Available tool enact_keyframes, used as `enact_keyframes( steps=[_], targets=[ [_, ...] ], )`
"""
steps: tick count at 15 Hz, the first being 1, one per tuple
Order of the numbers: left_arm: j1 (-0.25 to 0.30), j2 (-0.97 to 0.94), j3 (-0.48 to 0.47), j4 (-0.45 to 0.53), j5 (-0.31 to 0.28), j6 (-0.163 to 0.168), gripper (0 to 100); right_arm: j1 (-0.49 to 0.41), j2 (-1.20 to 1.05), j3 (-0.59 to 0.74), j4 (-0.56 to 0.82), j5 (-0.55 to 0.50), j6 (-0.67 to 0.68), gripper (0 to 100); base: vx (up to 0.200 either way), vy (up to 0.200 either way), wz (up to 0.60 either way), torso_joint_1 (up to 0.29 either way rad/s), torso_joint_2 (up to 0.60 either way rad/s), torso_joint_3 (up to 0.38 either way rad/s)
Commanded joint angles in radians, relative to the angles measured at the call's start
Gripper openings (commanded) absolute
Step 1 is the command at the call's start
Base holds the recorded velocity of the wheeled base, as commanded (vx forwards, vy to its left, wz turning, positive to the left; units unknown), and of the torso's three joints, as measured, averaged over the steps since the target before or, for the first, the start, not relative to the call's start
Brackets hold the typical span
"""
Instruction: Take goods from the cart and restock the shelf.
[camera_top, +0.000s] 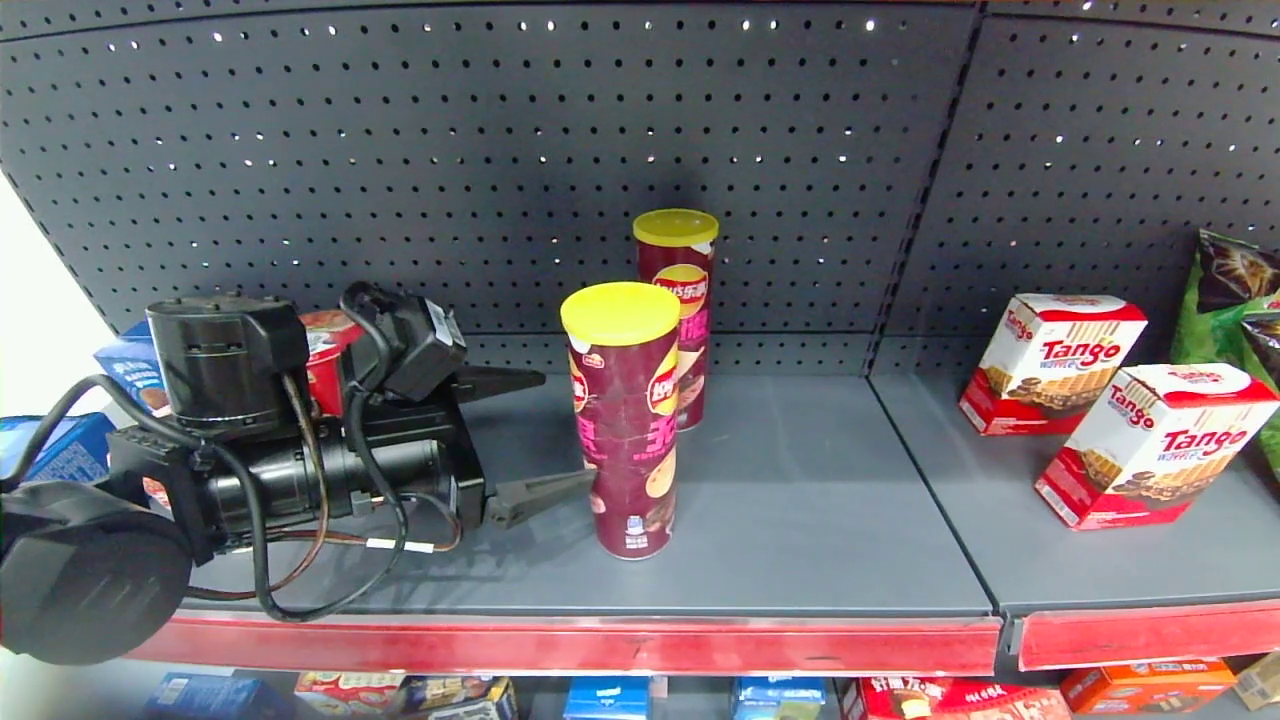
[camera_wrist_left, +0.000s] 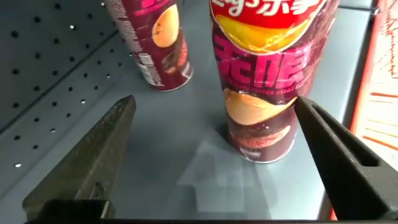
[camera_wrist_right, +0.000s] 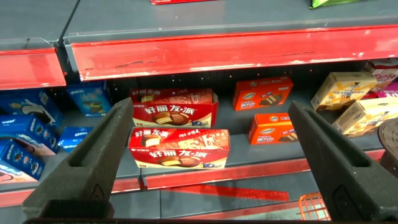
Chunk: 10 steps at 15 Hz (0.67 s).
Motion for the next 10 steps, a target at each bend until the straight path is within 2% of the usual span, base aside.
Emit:
enact_keyframes(
  steps=[1, 2, 4, 6, 10],
  targets=[
    [0.010, 0.009, -0.001, 0.000, 0.000, 0.003, 100, 0.000, 0.001, 0.001, 0.000, 0.000, 0.001, 100, 0.000, 0.000, 0.00, 0.000, 0.00, 0.000],
    [0.019, 0.009, -0.002, 0.000, 0.000, 0.006, 100, 0.000, 0.001, -0.001, 0.000, 0.000, 0.001, 100, 0.000, 0.000, 0.00, 0.000, 0.00, 0.000],
    [0.050, 0.027, -0.002, 0.006, 0.000, 0.063, 100, 0.000, 0.001, 0.001, 0.000, -0.002, 0.001, 100, 0.000, 0.000, 0.00, 0.000, 0.00, 0.000],
    [0.079, 0.038, -0.018, 0.041, 0.001, 0.102, 100, 0.000, 0.001, -0.001, 0.000, 0.000, 0.001, 100, 0.000, 0.000, 0.00, 0.000, 0.00, 0.000],
    [0.081, 0.047, -0.059, 0.040, 0.037, 0.102, 100, 0.000, 0.001, -0.001, 0.000, 0.000, 0.001, 100, 0.000, 0.000, 0.00, 0.000, 0.00, 0.000]
  ],
)
